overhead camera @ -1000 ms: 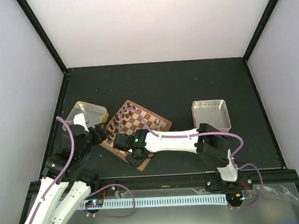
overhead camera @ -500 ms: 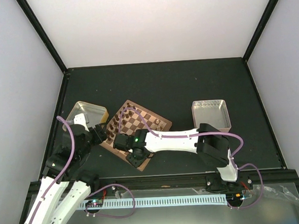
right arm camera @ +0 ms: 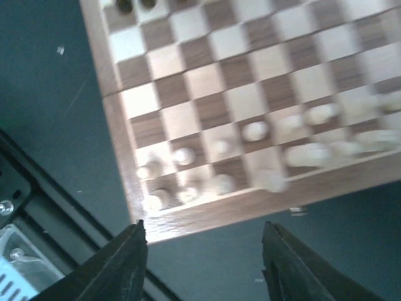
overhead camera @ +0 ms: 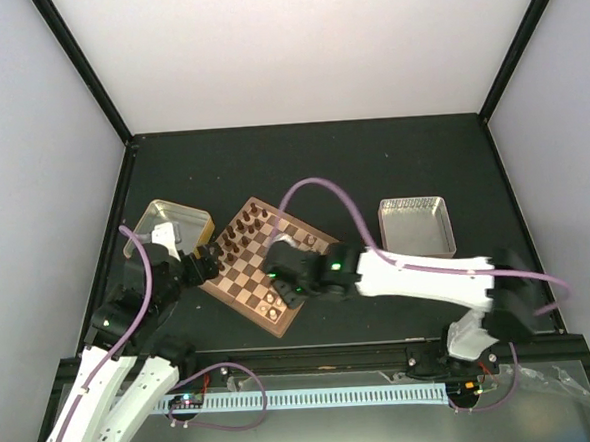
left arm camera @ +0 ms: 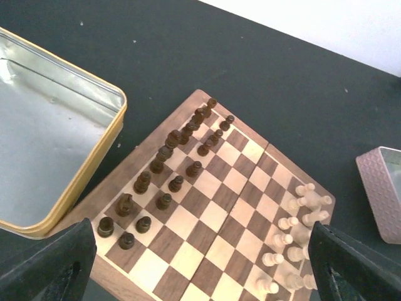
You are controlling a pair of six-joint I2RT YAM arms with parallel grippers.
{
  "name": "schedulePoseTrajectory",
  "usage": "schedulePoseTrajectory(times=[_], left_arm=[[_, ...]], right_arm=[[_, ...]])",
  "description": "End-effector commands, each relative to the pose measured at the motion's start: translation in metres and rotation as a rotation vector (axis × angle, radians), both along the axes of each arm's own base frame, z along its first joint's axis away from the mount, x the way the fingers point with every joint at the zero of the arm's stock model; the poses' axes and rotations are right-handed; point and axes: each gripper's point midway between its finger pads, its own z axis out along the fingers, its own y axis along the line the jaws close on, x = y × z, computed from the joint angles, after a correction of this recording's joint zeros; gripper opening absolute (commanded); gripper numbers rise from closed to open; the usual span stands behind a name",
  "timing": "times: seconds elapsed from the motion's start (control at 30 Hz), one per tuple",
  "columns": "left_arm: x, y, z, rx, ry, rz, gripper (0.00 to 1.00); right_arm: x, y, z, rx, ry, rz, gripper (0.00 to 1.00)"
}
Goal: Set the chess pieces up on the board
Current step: Reset both arms
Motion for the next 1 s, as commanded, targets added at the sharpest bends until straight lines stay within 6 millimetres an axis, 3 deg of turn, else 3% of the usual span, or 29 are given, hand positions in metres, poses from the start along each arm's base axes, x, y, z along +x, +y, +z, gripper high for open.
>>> schedulePoseTrajectory(times=[0.0,0.1,0.23,0.4,0.53,0.77,0.97], left_arm=[[0.001,-0.011,0.025,-0.011,-0.079,-0.082,0.98],[-0.002,-0.014,0.042,-0.013,-0.147,-0.116,0.99],[-0.009,-0.007,0.070,0.010,-0.256,-0.113,0.99],[-0.025,0.007,0.113,0.033,-0.396,-0.084,0.99],[-0.045,0.019,0.149,0.036,-0.517,-0.066,0.99],[-0.078,0.038,0.188,0.042,-0.638,-0.031,0.99],[-0.085,0.045,0.191,0.049,-0.645,-0.005,0.99]], right_arm=[[0.049,-0.060,0.053,0.124,-0.258,-0.240,0.55],[0.067,-0.117,0.077,0.166,-0.382,-0.390,0.64],[0.075,-0.189,0.116,0.250,-0.538,-0.546,0.80],[0.065,-0.254,0.157,0.355,-0.684,-0.644,0.98],[0.053,-0.302,0.186,0.403,-0.780,-0.727,1.00],[0.040,-0.353,0.214,0.425,-0.866,-0.827,1.00],[0.037,-0.361,0.222,0.450,-0.883,-0.841,1.00]])
